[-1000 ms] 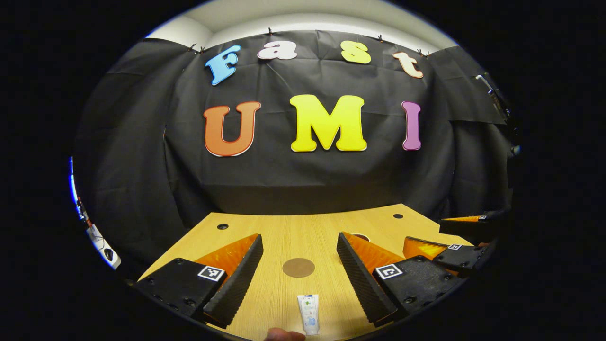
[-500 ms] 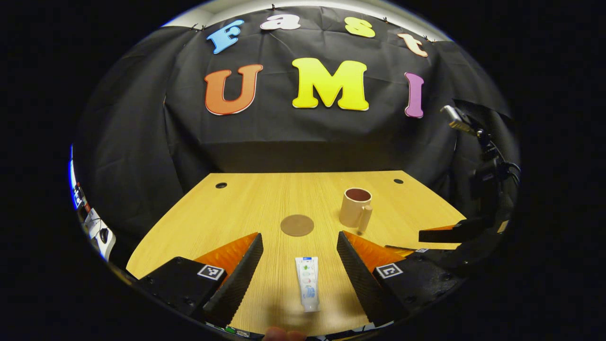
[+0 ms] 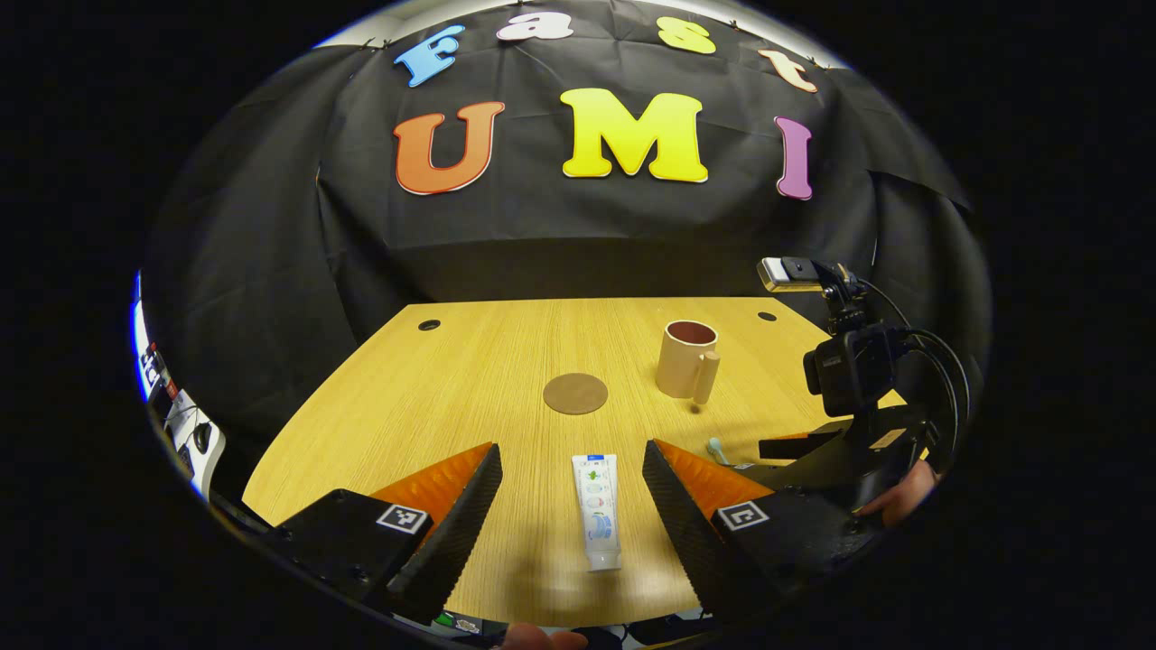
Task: Put the toothbrush and toothpaste on the desktop into the cup, then pick up the cup and place it on the coaster on the desktop.
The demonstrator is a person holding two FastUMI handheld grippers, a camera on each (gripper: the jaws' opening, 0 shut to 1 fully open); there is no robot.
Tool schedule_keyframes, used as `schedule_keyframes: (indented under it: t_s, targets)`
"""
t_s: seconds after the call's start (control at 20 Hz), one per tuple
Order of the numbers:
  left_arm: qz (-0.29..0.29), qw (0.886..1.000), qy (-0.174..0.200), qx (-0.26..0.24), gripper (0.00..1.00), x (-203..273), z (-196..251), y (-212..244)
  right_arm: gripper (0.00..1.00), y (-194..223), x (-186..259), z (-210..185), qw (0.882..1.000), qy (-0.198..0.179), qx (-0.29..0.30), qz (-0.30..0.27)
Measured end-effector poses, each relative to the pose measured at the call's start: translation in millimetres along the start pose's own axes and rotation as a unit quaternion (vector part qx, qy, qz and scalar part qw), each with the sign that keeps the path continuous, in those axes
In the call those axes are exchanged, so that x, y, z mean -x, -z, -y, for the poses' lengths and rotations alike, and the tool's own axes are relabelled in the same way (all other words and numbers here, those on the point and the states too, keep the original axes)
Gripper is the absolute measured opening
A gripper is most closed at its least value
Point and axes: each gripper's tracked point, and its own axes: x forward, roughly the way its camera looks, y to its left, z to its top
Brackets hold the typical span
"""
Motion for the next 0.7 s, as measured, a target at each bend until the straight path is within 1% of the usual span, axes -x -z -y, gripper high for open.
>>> schedule_keyframes:
  t_s: [0.05,0.1,0.15,0.2,0.3,0.4,0.45,0.5,0.55,0.6,0.7]
  targets:
    - [-0.001,1.000,-0.001,0.001,1.00,1.1,0.5,2.0,0.90,2.3,-2.7,0.3,1.000,0.001,0.001,0.001]
    - [-0.002,1.000,0.000,0.001,1.00,0.8,0.9,4.2,0.80,3.1,-3.8,0.8,1.000,0.000,0.000,0.001]
    - [-0.004,1.000,0.000,0.002,1.00,0.1,1.9,6.5,0.74,4.9,-7.0,2.4,1.000,0.004,-0.001,0.002]
    - [-0.007,1.000,0.000,0.004,1.00,-0.6,2.0,8.9,0.62,5.4,-8.6,3.2,1.000,0.004,-0.006,0.002]
    - [-0.013,1.000,0.000,0.007,1.00,-1.2,3.3,14.1,0.43,8.5,-11.2,0.9,1.000,0.003,-0.012,-0.001]
    - [-0.019,1.000,0.001,0.011,1.00,-2.5,3.9,17.5,0.43,5.9,-15.0,0.9,1.000,0.005,-0.013,0.001]
    - [-0.020,1.000,0.001,0.011,1.00,-3.4,4.2,20.2,0.39,5.9,-15.0,1.0,1.000,0.009,-0.013,0.004]
    - [-0.021,1.000,0.002,0.011,1.00,-4.0,4.6,20.2,0.14,6.8,-16.3,-0.9,1.000,0.008,-0.011,0.001]
    - [-0.020,1.000,0.002,0.013,1.00,-5.0,4.8,20.4,0.21,4.4,-15.5,-1.7,1.000,0.005,-0.010,0.007]
    - [-0.020,1.000,0.003,0.014,1.00,-6.7,5.4,21.5,0.27,5.9,-17.7,0.0,1.000,0.013,-0.006,0.006]
    - [-0.021,1.000,0.006,0.016,1.00,-13.5,8.0,28.5,0.00,3.3,-17.2,0.4,1.000,0.011,-0.002,0.012]
